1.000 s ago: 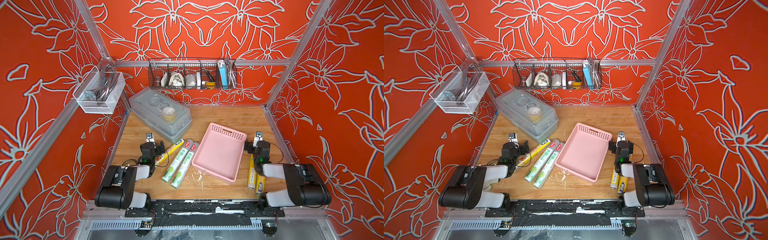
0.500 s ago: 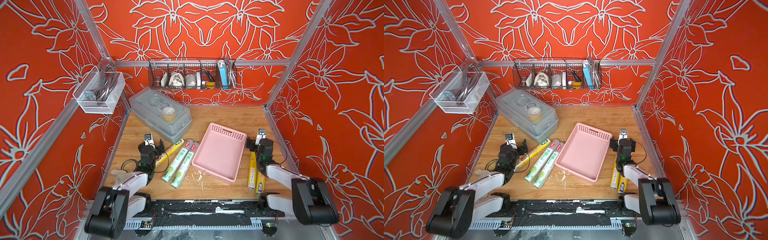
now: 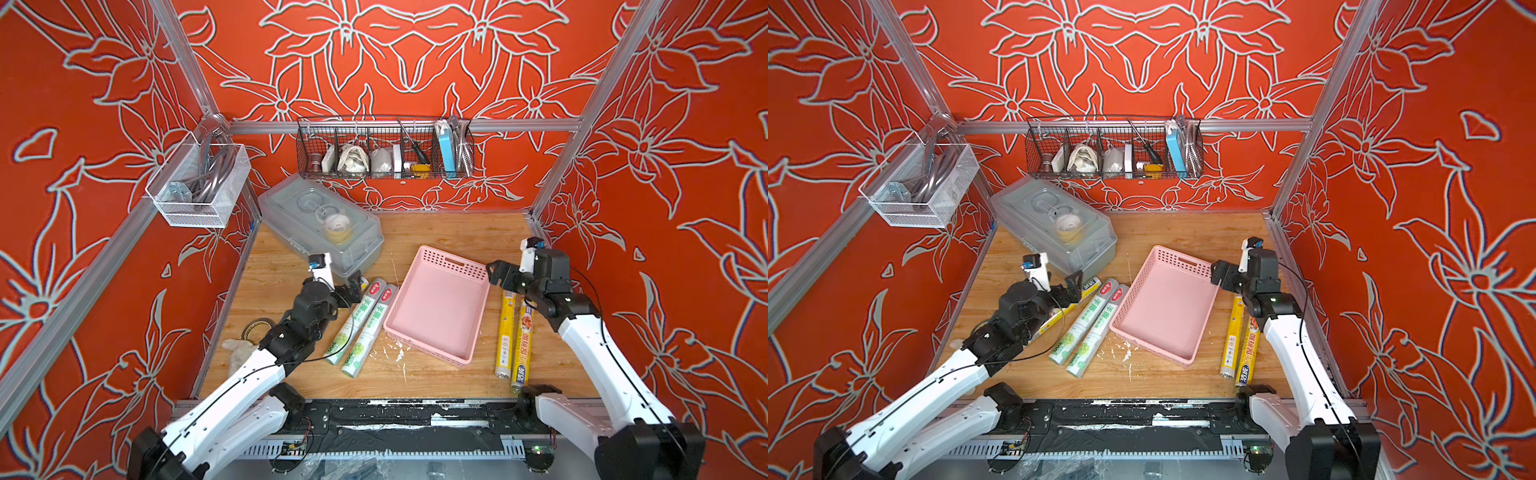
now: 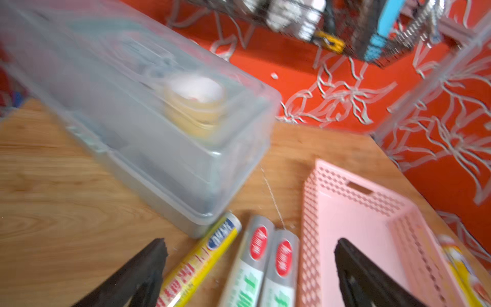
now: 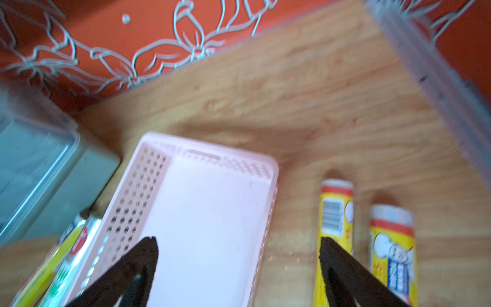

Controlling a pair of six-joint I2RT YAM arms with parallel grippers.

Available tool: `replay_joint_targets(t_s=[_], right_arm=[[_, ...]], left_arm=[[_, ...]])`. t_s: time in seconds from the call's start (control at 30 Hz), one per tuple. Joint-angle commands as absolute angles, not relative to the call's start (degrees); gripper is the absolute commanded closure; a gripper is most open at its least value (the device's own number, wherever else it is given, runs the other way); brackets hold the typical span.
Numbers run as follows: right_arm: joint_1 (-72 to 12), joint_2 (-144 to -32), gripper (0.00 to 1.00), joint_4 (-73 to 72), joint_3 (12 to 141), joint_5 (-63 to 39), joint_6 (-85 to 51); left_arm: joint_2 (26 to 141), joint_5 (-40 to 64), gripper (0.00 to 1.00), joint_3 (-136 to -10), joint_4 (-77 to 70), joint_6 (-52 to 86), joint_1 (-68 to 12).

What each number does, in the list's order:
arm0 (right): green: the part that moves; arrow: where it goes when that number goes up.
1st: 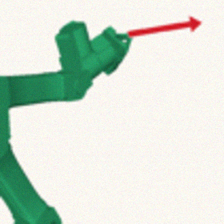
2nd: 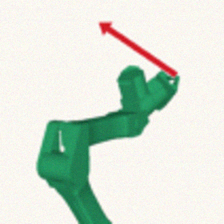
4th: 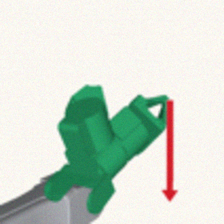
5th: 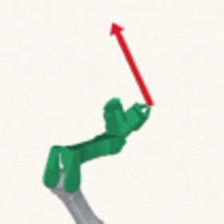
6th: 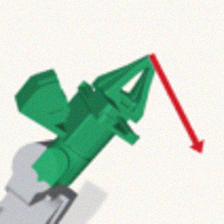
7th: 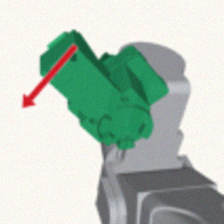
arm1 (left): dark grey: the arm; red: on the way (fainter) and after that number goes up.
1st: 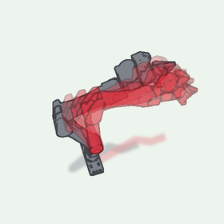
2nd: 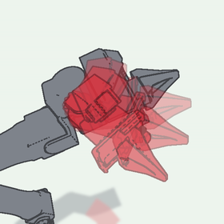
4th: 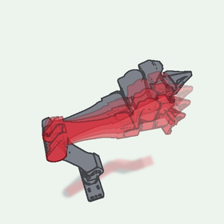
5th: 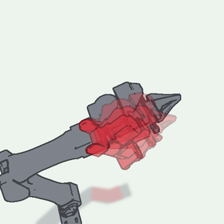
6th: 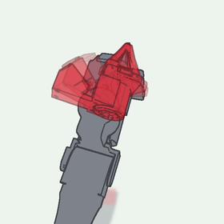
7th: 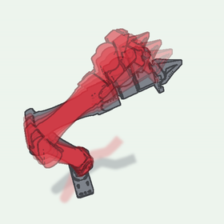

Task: Put the plastic wrap into the basket
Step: Adjust the basket at the center of the board.

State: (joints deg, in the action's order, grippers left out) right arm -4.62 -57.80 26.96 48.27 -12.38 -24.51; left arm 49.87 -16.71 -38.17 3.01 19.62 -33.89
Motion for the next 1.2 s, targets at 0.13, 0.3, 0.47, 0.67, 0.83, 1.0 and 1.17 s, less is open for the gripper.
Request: replay_joint_targets(t_s=[0.13,0.3,0.47,0.67,0.83,1.0,1.17], right_arm=[[-5.5,-52.7,0.05,52.3,47.7,-23.1,-25.3],[-5.5,-53.4,0.08,55.0,46.8,-16.0,-29.1],[-5.4,-59.8,0.09,57.1,48.3,-6.8,-31.3],[-5.4,-63.8,0.10,53.3,48.2,-4.4,-31.7],[-5.4,-66.8,0.15,52.0,48.8,-0.9,-31.2],[-5.4,-70.3,0.18,51.3,49.2,1.0,-30.7],[-5.3,-72.7,0.19,50.5,49.2,2.2,-30.5]], left_arm=[[66.1,1.2,0.04,-50.3,21.0,21.1,-42.8],[79.5,3.2,0.11,-57.6,27.2,20.7,-42.8],[86.7,2.2,0.17,-61.0,27.5,21.1,-42.8],[91.8,0.4,0.31,-63.7,25.7,21.8,-42.8],[94.8,-0.8,0.43,-66.3,25.0,22.4,-42.8],[97.6,-2.6,0.57,-68.7,24.9,23.6,-42.8],[99.7,-2.5,0.63,-70.2,24.2,25.4,-42.8]])
